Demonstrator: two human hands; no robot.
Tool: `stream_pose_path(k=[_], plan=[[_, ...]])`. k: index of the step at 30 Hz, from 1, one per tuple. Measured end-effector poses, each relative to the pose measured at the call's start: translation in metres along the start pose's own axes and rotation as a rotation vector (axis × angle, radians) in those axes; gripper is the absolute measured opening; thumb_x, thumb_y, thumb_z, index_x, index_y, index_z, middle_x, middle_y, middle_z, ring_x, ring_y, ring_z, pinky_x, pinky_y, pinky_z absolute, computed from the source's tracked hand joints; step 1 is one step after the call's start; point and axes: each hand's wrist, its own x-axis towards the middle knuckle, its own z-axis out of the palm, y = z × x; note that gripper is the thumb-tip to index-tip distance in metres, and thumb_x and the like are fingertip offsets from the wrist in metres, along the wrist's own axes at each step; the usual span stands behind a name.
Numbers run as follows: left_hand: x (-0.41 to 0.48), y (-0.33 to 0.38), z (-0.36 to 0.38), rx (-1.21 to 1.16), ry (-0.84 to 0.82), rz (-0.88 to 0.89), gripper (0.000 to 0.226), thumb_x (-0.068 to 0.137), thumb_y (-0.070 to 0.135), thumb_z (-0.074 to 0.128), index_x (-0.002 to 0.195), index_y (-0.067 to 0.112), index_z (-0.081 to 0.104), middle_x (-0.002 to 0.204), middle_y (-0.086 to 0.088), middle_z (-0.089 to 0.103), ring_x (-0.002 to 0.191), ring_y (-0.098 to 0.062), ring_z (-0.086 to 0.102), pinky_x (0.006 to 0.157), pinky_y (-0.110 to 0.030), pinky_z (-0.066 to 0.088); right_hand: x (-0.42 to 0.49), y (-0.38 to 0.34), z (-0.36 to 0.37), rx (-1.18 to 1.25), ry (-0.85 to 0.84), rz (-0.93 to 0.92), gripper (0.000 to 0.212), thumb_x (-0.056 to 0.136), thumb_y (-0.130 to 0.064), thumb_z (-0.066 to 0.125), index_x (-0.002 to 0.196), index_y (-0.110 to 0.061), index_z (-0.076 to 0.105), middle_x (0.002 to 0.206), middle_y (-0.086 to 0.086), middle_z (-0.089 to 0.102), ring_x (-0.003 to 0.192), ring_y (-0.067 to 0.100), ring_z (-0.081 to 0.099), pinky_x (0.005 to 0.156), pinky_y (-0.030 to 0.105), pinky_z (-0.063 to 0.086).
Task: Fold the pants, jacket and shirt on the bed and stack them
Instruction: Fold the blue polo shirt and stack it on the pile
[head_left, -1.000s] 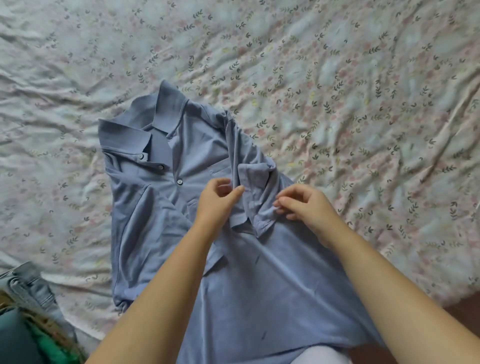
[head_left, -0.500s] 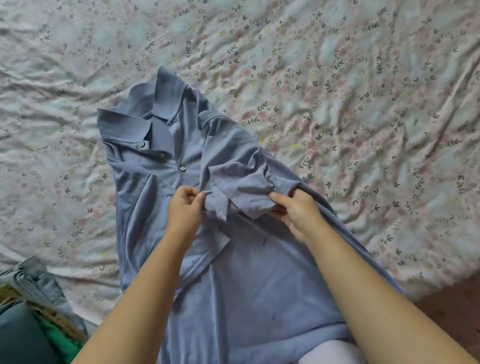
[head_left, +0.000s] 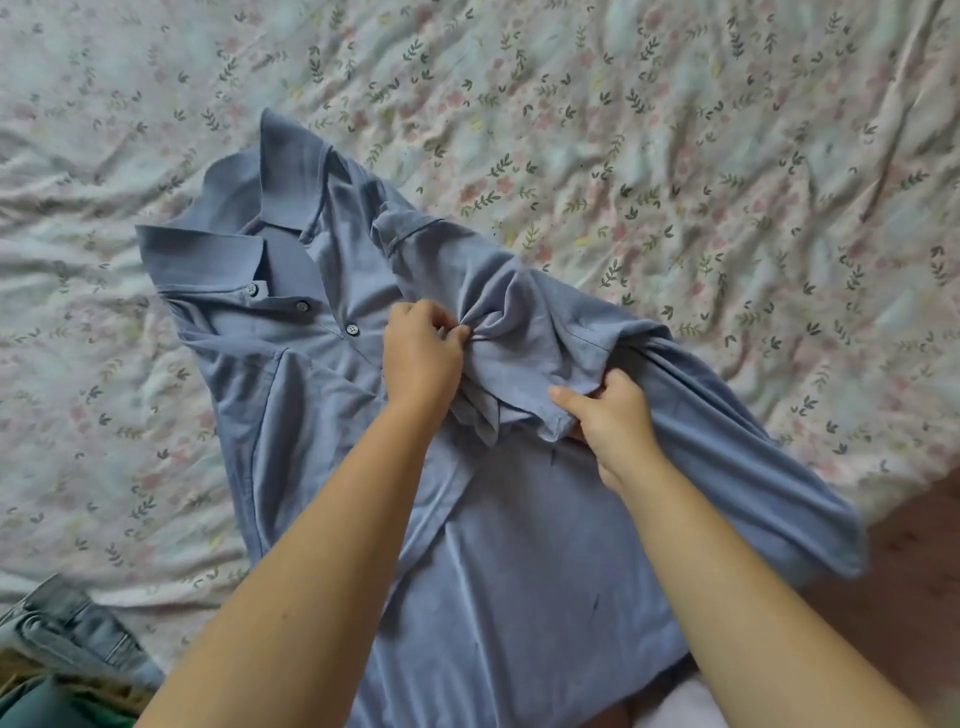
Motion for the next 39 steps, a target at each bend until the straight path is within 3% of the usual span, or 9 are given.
stream_pose_path(k=[4,8,12,17,21,26,32,36,39], plan=[[-0.016,-0.015,-0.019,-0.329,0.036,-0.078,0.028,0.082,0.013,0.065,0.063,0.023,0.048,0.064,0.005,0.05,0.058,-0.006,0.045,0.06,-0.022,0.036,0.001,0.003,-0.015,-0.012,0.047,-0.046,0.017,0.08,-0.003,0.066,0.09,-0.011,0.054,0.085,0.013,0.065,0.082,0.026,0.061,0.082,0.046,0.052],[-0.045,-0.032,-0.034,-0.27,0.046,-0.037,0.023,0.084,0.011,0.063,0.07,0.021,0.049,0.071,0.004,0.054,0.064,-0.005,0.047,0.062,-0.013,0.036,-0.018,0.006,-0.01,-0.3,0.284,-0.383,0.032,0.076,-0.005,0.069,0.102,-0.003,0.051,0.087,0.003,0.049,0.064,0.008,0.047,0.065,0.01,0.039],[-0.071,-0.035,-0.021,-0.19,-0.041,0.19,0.017,0.075,0.014,0.073,0.083,0.01,0.059,0.084,-0.001,0.055,0.071,-0.005,0.046,0.071,-0.008,0.036,-0.031,0.016,-0.001,-0.614,0.183,-0.771,0.028,0.07,-0.016,0.07,0.091,-0.002,0.057,0.092,0.01,0.047,0.079,0.019,0.05,0.072,0.021,0.04],[-0.084,-0.028,0.009,0.016,-0.057,0.185,0.043,0.064,0.043,0.077,0.09,0.012,0.062,0.094,-0.005,0.056,0.091,-0.025,0.052,0.08,-0.035,0.042,-0.025,0.028,0.003,-0.804,0.142,-0.73,0.017,0.071,-0.012,0.063,0.085,-0.003,0.062,0.09,0.016,0.054,0.085,0.036,0.057,0.076,0.043,0.05],[-0.09,-0.012,0.021,0.259,0.094,0.075,0.053,0.061,0.062,0.061,0.078,0.012,0.061,0.085,-0.008,0.06,0.083,-0.031,0.057,0.072,-0.038,0.041,-0.031,0.018,-0.007,-0.543,0.136,-0.668,0.009,0.081,-0.002,0.063,0.078,-0.009,0.058,0.081,-0.002,0.049,0.07,0.003,0.052,0.067,0.008,0.038],[-0.091,-0.01,0.022,0.231,0.096,0.059,0.026,0.074,0.027,0.069,0.079,0.004,0.058,0.088,-0.016,0.059,0.084,-0.035,0.056,0.073,-0.041,0.039,-0.041,0.015,-0.018,-0.445,0.26,-0.703,0.008,0.084,-0.003,0.06,0.079,-0.007,0.056,0.081,0.002,0.05,0.069,-0.002,0.048,0.065,0.006,0.036],[-0.095,-0.034,-0.02,-0.349,0.186,-0.138,0.026,0.084,0.009,0.057,0.066,0.023,0.044,0.063,0.007,0.047,0.059,-0.007,0.044,0.063,-0.023,0.031,-0.044,0.016,-0.025,-0.396,0.334,-0.631,0.006,0.089,-0.002,0.052,0.084,-0.005,0.049,0.08,0.005,0.05,0.073,0.018,0.044,0.062,0.017,0.029],[-0.108,-0.056,-0.034,-0.191,0.177,-0.192,0.014,0.085,0.013,0.055,0.075,0.013,0.045,0.063,0.007,0.045,0.062,-0.015,0.044,0.059,-0.026,0.026,-0.047,0.039,-0.023,-0.574,0.235,-0.6,0.003,0.087,-0.001,0.053,0.086,0.001,0.051,0.079,0.012,0.054,0.068,0.026,0.047,0.059,0.026,0.026],[-0.108,-0.067,-0.032,-0.032,0.106,-0.266,0.011,0.086,0.018,0.054,0.085,0.011,0.045,0.068,0.004,0.05,0.076,-0.028,0.053,0.063,-0.03,0.032,-0.046,0.054,-0.02,-0.599,0.206,-0.508,0.013,0.081,0.0,0.056,0.092,-0.002,0.05,0.082,0.014,0.054,0.074,0.034,0.055,0.067,0.038,0.041]])
